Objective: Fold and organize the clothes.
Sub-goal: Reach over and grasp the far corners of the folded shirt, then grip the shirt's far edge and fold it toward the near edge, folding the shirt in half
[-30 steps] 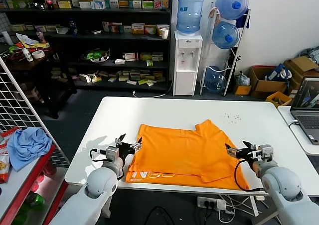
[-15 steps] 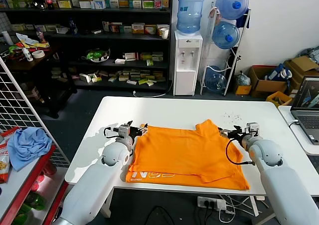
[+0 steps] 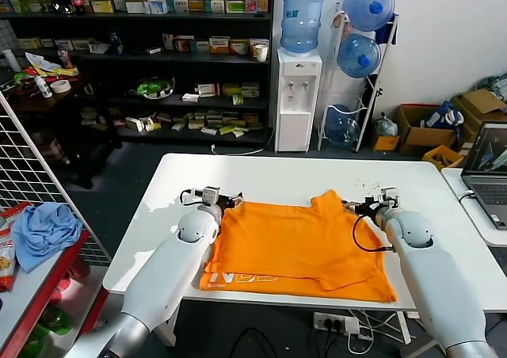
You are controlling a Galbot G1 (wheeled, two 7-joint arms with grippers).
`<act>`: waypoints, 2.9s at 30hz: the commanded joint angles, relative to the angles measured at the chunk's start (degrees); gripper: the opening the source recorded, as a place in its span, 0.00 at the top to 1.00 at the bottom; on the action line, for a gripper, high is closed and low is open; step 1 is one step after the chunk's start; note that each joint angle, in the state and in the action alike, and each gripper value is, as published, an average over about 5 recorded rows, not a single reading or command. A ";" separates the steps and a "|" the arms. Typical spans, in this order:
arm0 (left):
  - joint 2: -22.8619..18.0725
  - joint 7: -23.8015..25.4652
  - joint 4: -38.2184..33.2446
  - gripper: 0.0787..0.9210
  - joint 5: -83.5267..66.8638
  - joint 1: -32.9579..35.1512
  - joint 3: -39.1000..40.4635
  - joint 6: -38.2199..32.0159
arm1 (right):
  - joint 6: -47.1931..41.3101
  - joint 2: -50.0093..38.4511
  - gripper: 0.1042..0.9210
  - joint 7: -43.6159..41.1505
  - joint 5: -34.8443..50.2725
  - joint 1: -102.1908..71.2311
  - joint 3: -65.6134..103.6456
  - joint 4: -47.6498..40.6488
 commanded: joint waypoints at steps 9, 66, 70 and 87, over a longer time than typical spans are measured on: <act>0.11 0.15 1.69 0.12 -0.52 1.36 0.12 1.27 | -0.16 1.37 0.42 -1.07 -3.23 1.16 -1.27 -3.42; 16.78 -6.89 -46.86 0.98 1.95 41.53 -4.62 -1.24 | -0.60 -5.04 0.98 11.29 -2.79 -43.15 10.65 42.50; 16.73 -6.91 -48.07 0.98 2.04 42.70 -4.93 -1.24 | -0.48 -4.67 0.98 11.24 -3.33 -43.73 10.52 42.51; 14.34 -8.42 -45.96 0.75 0.74 43.53 -7.08 -3.73 | -0.95 -4.49 0.70 10.83 -3.88 -44.30 10.51 42.53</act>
